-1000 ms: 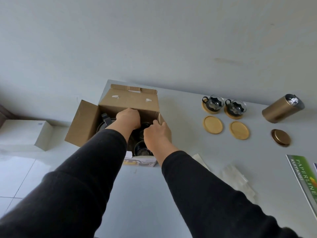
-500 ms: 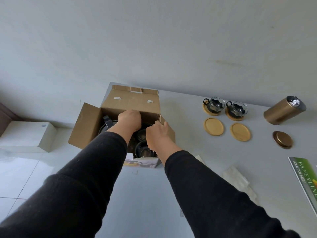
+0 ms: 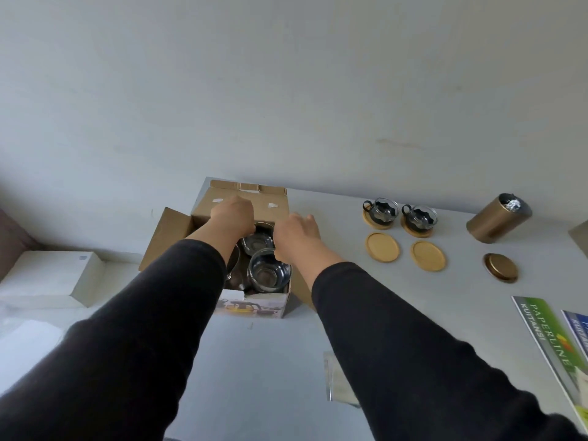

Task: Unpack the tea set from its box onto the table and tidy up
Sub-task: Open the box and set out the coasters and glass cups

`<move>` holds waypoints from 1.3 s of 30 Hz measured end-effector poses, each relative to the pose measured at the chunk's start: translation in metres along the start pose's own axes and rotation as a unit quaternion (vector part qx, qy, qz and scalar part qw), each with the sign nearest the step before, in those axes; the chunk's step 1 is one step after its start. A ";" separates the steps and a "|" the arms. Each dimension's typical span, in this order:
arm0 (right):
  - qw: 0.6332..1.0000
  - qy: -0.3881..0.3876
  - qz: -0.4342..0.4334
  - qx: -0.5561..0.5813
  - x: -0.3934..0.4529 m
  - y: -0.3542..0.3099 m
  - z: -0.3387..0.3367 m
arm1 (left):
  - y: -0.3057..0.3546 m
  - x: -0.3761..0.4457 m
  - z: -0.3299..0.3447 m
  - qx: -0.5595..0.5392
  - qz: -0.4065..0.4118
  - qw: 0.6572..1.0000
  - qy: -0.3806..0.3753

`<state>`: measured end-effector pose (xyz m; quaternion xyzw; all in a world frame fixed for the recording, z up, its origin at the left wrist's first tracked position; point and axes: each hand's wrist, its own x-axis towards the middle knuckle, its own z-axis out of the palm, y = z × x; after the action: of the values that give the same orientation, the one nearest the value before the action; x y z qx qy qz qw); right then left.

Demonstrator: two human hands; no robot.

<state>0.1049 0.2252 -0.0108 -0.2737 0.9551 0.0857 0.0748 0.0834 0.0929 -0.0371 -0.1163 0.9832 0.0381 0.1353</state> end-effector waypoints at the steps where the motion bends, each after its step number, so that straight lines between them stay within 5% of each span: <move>1: 1.000 0.003 0.005 0.001 -0.003 0.001 -0.006 | -0.001 -0.002 -0.005 0.004 0.005 1.000 0.004; 16: 0.969 0.036 0.174 0.170 -0.059 0.120 -0.055 | 0.055 -0.018 -0.082 0.026 0.021 0.996 0.079; 29: 0.898 0.045 0.342 0.274 -0.071 0.304 0.036 | 0.237 0.062 -0.005 0.011 0.083 0.996 0.034; 39: 0.847 0.043 0.414 0.331 -0.060 0.358 0.087 | 0.292 0.098 0.046 -0.058 0.047 0.997 0.003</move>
<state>-0.0286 0.5726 -0.0403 0.1848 0.9538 -0.2238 0.0778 -0.0667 0.3595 -0.0959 -0.0777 0.9841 0.1010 0.1236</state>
